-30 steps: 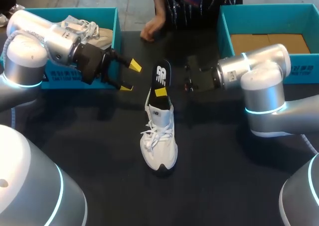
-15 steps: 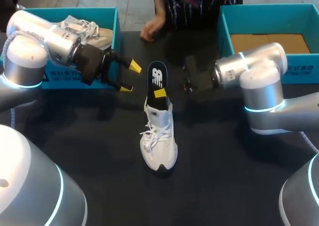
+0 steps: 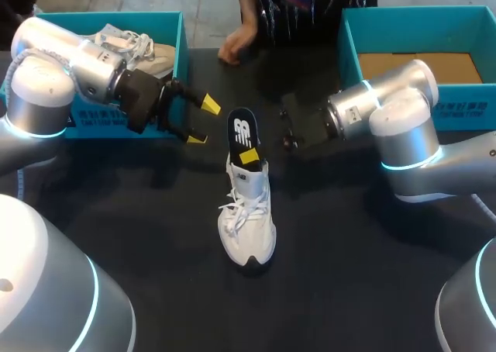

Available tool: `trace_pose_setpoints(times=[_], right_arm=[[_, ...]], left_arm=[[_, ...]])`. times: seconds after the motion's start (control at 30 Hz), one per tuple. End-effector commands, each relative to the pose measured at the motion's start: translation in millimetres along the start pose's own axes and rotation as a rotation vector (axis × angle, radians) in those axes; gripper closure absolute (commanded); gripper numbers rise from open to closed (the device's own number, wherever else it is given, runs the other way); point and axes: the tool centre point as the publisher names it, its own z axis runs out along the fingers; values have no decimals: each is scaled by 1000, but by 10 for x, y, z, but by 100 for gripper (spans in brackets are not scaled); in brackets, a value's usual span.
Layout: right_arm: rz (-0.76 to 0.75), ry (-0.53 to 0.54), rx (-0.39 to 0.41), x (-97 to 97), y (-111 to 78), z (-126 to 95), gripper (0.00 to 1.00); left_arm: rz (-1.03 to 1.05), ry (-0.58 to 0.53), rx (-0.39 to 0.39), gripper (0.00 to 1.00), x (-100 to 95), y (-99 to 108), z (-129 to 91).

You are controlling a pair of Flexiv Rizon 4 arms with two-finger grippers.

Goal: Take the shoe out of the shoebox, open the shoe tongue, remove and reinsert the insole, then place the shoe into the shoebox

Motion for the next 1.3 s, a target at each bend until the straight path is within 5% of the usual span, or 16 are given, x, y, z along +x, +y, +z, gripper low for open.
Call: trace_pose_setpoints(times=[0.03,0.13,0.43,0.67,0.77,1.3], right_arm=[[8,-2,14,14,-8,16,100],[1,-12,12,36,30,17,89],[-46,-52,-3,30,195,-97,82],[-63,-57,-9,-16,295,-119,86],[-67,-47,-11,-67,309,-108,100],[5,0,8,2,24,68,100]], left_arm=[[1,-4,-4,0,20,-10,13],[-1,-7,-6,0,24,-12,12],[0,-11,-11,0,27,-19,-8],[-1,-10,-16,0,19,-25,-31],[-1,-6,-14,0,17,-25,-31],[0,-1,-21,0,25,-31,-36]])
